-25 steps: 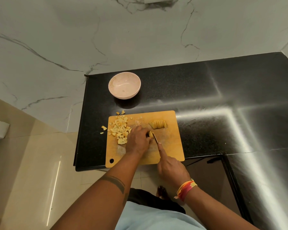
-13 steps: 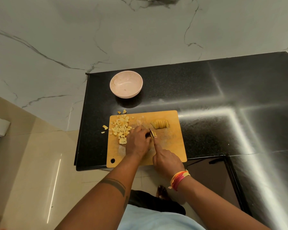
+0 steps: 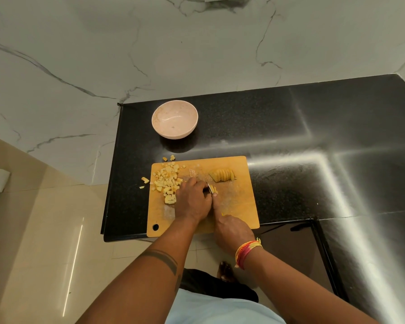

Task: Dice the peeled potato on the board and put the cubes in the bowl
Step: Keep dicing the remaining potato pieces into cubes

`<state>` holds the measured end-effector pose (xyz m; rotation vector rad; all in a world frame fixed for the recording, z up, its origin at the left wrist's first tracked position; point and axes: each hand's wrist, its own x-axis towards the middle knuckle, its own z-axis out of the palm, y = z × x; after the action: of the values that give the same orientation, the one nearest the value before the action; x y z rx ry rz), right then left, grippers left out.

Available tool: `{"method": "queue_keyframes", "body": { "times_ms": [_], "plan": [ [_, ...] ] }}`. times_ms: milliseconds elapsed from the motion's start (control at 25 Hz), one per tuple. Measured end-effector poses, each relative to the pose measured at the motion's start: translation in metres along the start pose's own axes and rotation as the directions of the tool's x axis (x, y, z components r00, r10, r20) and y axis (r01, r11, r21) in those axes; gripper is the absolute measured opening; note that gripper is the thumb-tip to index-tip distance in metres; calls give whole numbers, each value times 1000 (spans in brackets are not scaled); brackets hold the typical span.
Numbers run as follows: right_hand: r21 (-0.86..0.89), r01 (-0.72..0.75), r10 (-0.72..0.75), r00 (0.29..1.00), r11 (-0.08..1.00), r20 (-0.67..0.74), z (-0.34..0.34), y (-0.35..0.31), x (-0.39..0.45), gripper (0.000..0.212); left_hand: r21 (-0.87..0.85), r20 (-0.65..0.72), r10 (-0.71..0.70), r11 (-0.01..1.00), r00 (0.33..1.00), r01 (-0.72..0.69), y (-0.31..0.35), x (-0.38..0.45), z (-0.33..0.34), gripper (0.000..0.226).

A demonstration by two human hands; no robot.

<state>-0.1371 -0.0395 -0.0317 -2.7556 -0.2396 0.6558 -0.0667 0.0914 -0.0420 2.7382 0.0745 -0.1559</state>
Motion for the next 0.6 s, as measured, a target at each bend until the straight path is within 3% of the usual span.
{"method": "queue_keyframes", "body": {
  "times_ms": [320, 600],
  "plan": [
    [47, 3, -6, 997, 999, 78, -6, 17, -22, 88, 9, -1, -10, 1000, 1000, 10, 15, -9, 8, 31],
    [144, -25, 18, 999, 989, 49, 2, 24, -51, 87, 13, 35, -32, 999, 999, 31, 19, 1, 6, 21]
  ]
}}
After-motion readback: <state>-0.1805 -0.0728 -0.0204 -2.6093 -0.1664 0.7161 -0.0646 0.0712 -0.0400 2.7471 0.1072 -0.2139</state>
